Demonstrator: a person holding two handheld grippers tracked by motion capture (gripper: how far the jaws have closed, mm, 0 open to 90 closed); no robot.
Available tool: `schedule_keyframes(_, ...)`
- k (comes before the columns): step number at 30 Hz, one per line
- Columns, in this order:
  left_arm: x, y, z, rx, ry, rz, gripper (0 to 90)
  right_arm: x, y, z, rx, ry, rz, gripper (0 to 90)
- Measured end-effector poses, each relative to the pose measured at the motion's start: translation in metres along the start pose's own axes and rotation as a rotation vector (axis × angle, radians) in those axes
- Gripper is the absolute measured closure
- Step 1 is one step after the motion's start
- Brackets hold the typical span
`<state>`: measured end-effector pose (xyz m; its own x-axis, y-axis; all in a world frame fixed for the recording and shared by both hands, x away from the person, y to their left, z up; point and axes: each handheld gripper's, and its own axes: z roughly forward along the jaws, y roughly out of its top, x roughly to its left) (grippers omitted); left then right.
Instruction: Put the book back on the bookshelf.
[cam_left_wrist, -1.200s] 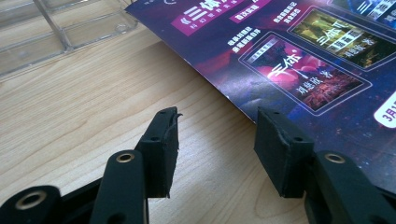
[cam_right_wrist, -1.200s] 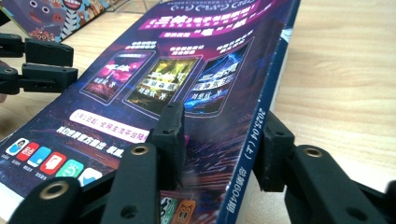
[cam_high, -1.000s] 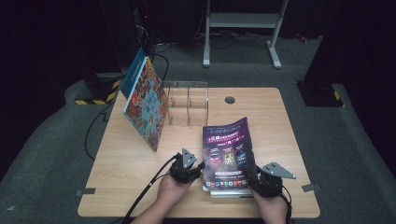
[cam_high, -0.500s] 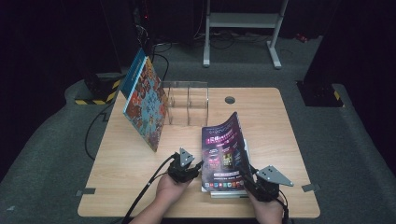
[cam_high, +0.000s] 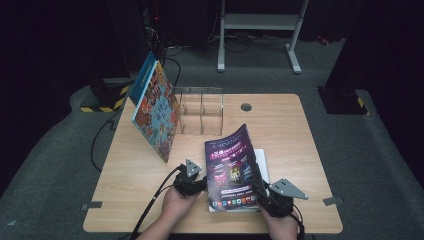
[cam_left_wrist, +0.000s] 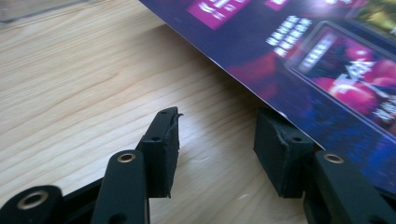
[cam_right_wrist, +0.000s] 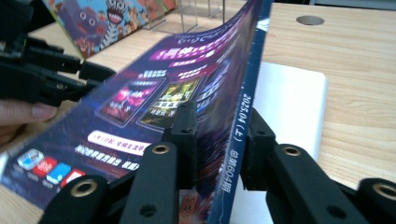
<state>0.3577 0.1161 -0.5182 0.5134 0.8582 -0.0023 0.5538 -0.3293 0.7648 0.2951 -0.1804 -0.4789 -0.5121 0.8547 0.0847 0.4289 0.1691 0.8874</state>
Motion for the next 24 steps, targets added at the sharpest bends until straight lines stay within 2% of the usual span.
schedule_keyframes(2,0.005,-0.001,-0.004,-0.011,0.013,-0.013,49.8,0.0,0.0,-0.001,-0.015,-0.008,0.002,74.7)
schedule_keyframes(3,0.01,0.0,-0.01,-0.033,0.023,-0.029,49.8,0.001,0.0,-0.001,-0.022,-0.01,-0.001,75.4)
schedule_keyframes(5,0.013,0.002,-0.014,-0.049,0.029,-0.034,49.8,0.002,0.001,-0.002,-0.026,-0.013,-0.006,76.1)
schedule_keyframes(9,0.017,0.01,-0.026,-0.093,0.021,-0.047,50.3,0.008,0.002,-0.003,-0.051,-0.022,-0.023,79.2)
schedule_keyframes(13,0.015,0.018,-0.034,-0.126,-0.004,-0.042,49.7,0.012,0.003,-0.004,-0.063,-0.02,-0.031,80.7)
schedule_keyframes(15,0.01,0.025,-0.038,-0.149,-0.032,-0.05,48.9,0.014,0.003,-0.004,-0.068,-0.021,-0.038,81.6)
schedule_keyframes(24,-0.006,0.042,-0.041,-0.189,-0.099,-0.034,43.2,0.022,0.003,-0.003,-0.079,-0.024,-0.075,83.3)
